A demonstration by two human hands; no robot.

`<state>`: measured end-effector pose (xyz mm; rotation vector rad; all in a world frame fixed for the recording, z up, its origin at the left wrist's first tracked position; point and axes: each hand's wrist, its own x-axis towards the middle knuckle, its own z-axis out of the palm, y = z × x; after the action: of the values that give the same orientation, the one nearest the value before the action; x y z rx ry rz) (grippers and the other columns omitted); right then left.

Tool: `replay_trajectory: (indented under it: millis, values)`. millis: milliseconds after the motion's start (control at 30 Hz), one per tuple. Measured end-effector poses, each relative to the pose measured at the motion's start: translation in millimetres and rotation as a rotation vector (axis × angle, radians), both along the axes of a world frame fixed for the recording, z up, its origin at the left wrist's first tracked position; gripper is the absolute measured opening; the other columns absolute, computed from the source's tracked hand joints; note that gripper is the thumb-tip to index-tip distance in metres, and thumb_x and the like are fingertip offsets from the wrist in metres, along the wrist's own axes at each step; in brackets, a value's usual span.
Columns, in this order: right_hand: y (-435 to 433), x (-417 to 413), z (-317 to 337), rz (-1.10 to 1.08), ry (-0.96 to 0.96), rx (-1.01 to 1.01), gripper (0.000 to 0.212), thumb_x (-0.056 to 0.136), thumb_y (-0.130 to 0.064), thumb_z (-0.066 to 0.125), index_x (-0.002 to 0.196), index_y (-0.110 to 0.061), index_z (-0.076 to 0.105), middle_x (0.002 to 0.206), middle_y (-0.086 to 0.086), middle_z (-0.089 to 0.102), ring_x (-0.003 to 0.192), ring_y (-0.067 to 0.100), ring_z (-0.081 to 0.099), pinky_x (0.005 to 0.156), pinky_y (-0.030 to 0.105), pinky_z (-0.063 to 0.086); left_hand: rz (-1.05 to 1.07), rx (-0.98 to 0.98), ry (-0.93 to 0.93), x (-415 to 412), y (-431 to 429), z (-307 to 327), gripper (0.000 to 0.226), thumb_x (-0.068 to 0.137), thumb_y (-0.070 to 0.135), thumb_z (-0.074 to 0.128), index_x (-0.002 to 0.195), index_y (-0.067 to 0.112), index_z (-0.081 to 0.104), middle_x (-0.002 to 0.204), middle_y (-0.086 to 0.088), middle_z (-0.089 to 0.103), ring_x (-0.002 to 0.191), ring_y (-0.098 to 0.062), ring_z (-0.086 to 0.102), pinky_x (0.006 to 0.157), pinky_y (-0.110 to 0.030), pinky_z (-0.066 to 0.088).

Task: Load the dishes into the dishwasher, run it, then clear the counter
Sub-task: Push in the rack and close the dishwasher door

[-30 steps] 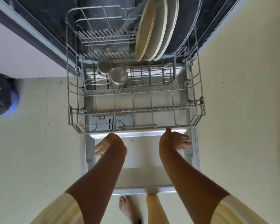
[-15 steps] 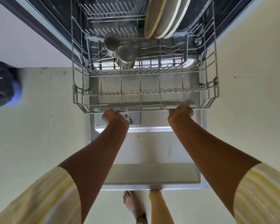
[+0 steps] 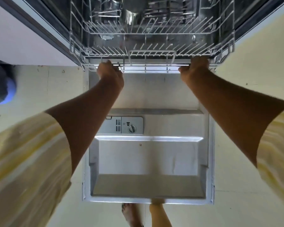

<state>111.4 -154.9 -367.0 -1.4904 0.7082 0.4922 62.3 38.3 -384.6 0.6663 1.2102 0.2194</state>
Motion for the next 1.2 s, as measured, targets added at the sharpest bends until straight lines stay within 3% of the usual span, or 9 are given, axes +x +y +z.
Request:
replay_trajectory:
  millis: [133, 300, 433, 600, 800, 867, 967, 1100, 1200]
  values:
    - [4, 47, -15, -0.47, 0.072, 0.367, 0.04, 0.099, -0.007, 0.019, 0.062, -0.015, 0.03, 0.047, 0.0, 0.032, 0.033, 0.007, 0.031, 0.026, 0.012, 0.02, 0.037, 0.041, -0.056, 35, 12, -2, 0.038, 0.096, 0.001, 0.029, 0.064, 0.017, 0.037, 0.053, 0.003, 0.029, 0.046, -0.007, 0.029, 0.04, -0.013, 0.023]
    - [2, 71, -24, -0.333, 0.077, 0.228, 0.042, 0.095, 0.004, 0.024, 0.057, -0.014, 0.027, 0.056, 0.0, 0.024, 0.05, 0.009, 0.025, 0.047, 0.015, 0.024, 0.05, -0.055, -0.227, 59, 16, 12, 0.026, 0.1, 0.011, 0.037, 0.089, 0.003, 0.059, 0.057, -0.001, 0.063, 0.054, -0.005, 0.055, 0.04, -0.008, 0.025]
    - [-10, 57, -20, -0.155, 0.111, 0.265, 0.041, 0.092, 0.01, 0.023, 0.06, -0.012, 0.034, 0.048, 0.001, 0.032, 0.044, 0.008, 0.03, 0.032, 0.014, 0.029, 0.029, -0.077, -0.257, 54, 15, 6, 0.04, 0.1, 0.006, 0.034, 0.06, 0.012, 0.036, 0.056, 0.0, 0.027, 0.05, -0.008, 0.026, 0.044, -0.014, 0.026]
    - [-28, 10, -21, -0.087, 0.142, 0.222, 0.036, 0.092, 0.004, 0.031, 0.063, -0.017, 0.036, 0.048, -0.004, 0.039, 0.054, 0.01, 0.031, 0.057, 0.023, 0.027, -0.067, -0.098, -0.212, 8, 9, 4, 0.041, 0.101, 0.015, 0.028, 0.061, 0.016, 0.039, 0.058, 0.0, 0.039, 0.051, -0.011, 0.038, 0.047, -0.018, 0.025]
    - [-62, -118, -35, -0.257, 0.304, 0.357, 0.024, 0.095, -0.012, 0.041, 0.072, -0.018, 0.048, 0.067, -0.001, 0.058, 0.068, 0.014, 0.048, 0.061, 0.024, 0.034, -0.089, -0.16, -0.053, -109, -22, -2, 0.041, 0.102, 0.015, 0.03, 0.077, 0.012, 0.062, 0.1, -0.003, 0.069, 0.101, -0.014, 0.064, 0.102, -0.029, 0.038]
    - [-73, -169, -41, -0.305, 0.351, 0.423, 0.023, 0.096, -0.023, 0.041, 0.078, -0.013, 0.054, 0.081, 0.004, 0.062, 0.081, 0.019, 0.054, 0.07, 0.026, 0.039, -0.094, -0.174, -0.013, -160, -30, -10, 0.04, 0.102, 0.014, 0.027, 0.097, 0.011, 0.067, 0.11, -0.006, 0.067, 0.099, -0.011, 0.061, 0.101, -0.025, 0.039]
    - [-92, -244, -48, -0.37, 0.393, 0.494, 0.042, 0.099, -0.041, 0.033, 0.101, -0.007, 0.058, 0.108, 0.01, 0.059, 0.11, 0.027, 0.051, 0.091, 0.034, 0.038, -0.062, -0.2, 0.067, -245, -50, -21, 0.042, 0.103, 0.019, 0.019, 0.139, 0.008, 0.036, 0.144, -0.004, 0.043, 0.126, -0.014, 0.046, 0.103, -0.026, 0.032]
    - [-115, -331, -57, -0.469, 0.438, 0.443, 0.059, 0.099, -0.048, 0.025, 0.127, -0.001, 0.049, 0.129, 0.013, 0.054, 0.124, 0.028, 0.047, 0.105, 0.038, 0.033, 0.081, -0.24, 0.185, -350, -69, -44, 0.036, 0.101, 0.019, 0.021, 0.095, 0.026, 0.056, 0.104, 0.003, 0.059, 0.11, -0.013, 0.051, 0.1, -0.027, 0.029]
    - [-127, -389, -74, -0.569, 0.528, 0.283, 0.056, 0.1, -0.044, 0.024, 0.121, 0.001, 0.051, 0.133, 0.016, 0.052, 0.12, 0.029, 0.051, 0.103, 0.036, 0.038, 0.098, -0.193, 0.356, -415, -79, -62, 0.031, 0.101, 0.031, 0.026, 0.104, 0.025, 0.057, 0.091, 0.004, 0.051, 0.082, -0.013, 0.049, 0.1, -0.027, 0.028]
